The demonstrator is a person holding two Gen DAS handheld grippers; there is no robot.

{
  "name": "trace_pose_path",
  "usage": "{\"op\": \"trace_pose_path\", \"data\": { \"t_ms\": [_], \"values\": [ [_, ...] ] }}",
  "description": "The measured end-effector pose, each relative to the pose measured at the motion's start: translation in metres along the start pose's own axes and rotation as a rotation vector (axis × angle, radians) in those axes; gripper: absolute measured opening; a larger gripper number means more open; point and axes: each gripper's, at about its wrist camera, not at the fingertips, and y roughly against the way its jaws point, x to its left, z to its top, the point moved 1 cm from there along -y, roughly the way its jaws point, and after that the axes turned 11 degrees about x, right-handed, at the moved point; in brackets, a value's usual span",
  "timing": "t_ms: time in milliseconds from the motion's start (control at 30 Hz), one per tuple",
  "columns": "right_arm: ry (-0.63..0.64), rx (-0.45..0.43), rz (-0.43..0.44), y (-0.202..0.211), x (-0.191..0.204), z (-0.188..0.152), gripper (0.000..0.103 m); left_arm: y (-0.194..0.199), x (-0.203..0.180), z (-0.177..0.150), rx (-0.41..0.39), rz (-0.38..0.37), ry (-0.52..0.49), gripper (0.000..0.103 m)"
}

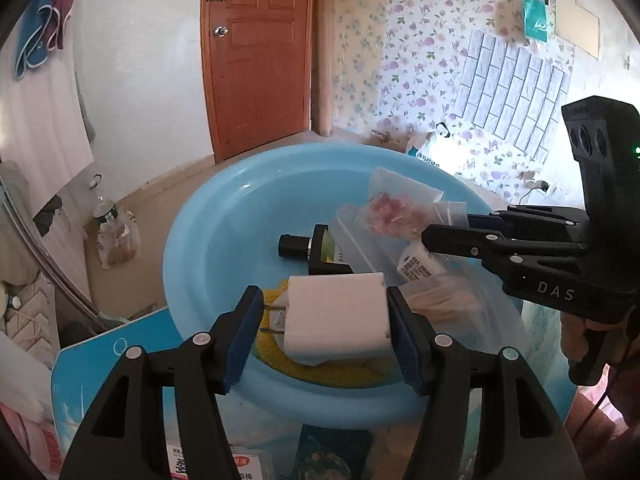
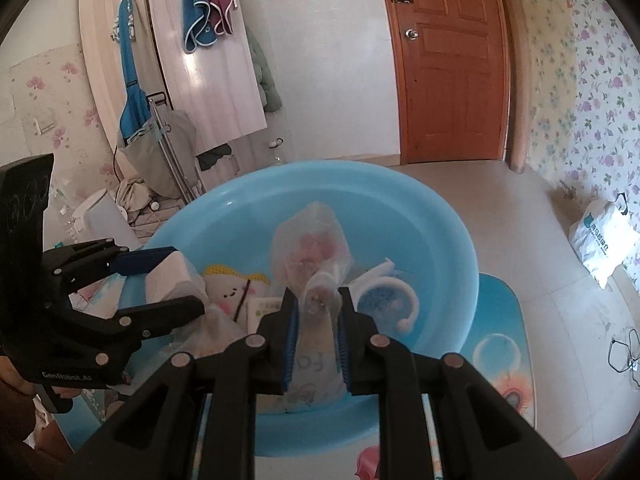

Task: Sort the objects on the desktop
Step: 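Open both tools to drop the adapter and zip bag into the basin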

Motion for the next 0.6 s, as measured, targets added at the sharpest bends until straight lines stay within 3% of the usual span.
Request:
{"op": "trace_pose_path", "data": {
  "t_ms": [200,367,600],
  "values": [
    [-0.005,0.001,-0.021,0.004,0.004,-0.004,0.025,0.004,-0.004,-0.001,0.000,0.006,-0.009,0.068],
    [-0.007,-0.005,-0.027,0.014,0.006,-0.010,0.031,0.015,-0.008,-0.007,-0.011,0.005,-0.027,0.082],
    [-0.007,-0.020,-0.034,0.028,0.010,-0.020,0.032,0.033,-0.012,-0.020,-0.028,0.031,-0.024,0.087]
  ]
}}
